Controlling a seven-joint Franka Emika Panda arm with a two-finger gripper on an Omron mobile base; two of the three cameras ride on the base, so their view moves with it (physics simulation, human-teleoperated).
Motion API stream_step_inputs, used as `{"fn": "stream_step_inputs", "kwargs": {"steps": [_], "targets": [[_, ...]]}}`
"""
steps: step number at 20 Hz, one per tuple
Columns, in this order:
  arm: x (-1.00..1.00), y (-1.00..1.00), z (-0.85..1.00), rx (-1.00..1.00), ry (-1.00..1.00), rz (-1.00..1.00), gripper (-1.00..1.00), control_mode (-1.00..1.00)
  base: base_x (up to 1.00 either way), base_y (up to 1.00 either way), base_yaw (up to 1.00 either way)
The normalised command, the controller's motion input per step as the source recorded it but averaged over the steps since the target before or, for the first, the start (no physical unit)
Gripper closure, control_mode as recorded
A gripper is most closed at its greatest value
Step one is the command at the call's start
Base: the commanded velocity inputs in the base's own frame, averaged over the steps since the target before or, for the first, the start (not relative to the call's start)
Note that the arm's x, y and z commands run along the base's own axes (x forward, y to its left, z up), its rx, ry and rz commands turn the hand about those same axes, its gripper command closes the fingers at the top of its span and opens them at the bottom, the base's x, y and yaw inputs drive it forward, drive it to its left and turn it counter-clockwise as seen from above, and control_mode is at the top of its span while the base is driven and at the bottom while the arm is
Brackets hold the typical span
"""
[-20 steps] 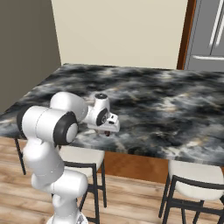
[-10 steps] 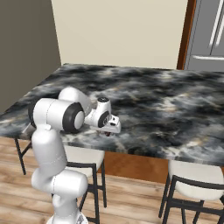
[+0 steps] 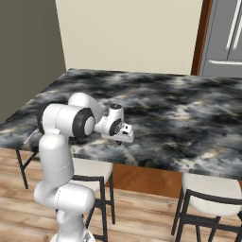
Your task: Pick up the metallic utensils from the counter and place them in the open drawer. Make sure not to pick up any wooden utensils.
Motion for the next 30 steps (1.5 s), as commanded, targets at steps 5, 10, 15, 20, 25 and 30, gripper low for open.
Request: {"fn": "stream_step_inputs", "kwargs": {"steps": [5,10,15,20,25,30], "targets": [[0.21,0.00,-0.52,0.00,0.00,0.00,1.00,-1.00,0.00,0.00,0.00],[0.15,0.00,-0.49,0.00,0.00,0.00,1.00,-1.00,0.00,0.00,0.00],[0.04,0.21,-0.41,-0.01,0.00,0.02,1.00,-1.00,0.00,0.00,0.00],[-0.69,0.09,-0.08,0.00,-0.03,0.00,1.00,-1.00,0.00,0.00,0.00],[-0.98,-0.11,0.47,0.05,-0.04,0.00,1.00,-1.00,0.00,0.00,0.00],[-0.95,-0.06,0.68,0.01,0.00,0.00,1.00,-1.00,0.00,0.00,0.00]]}}
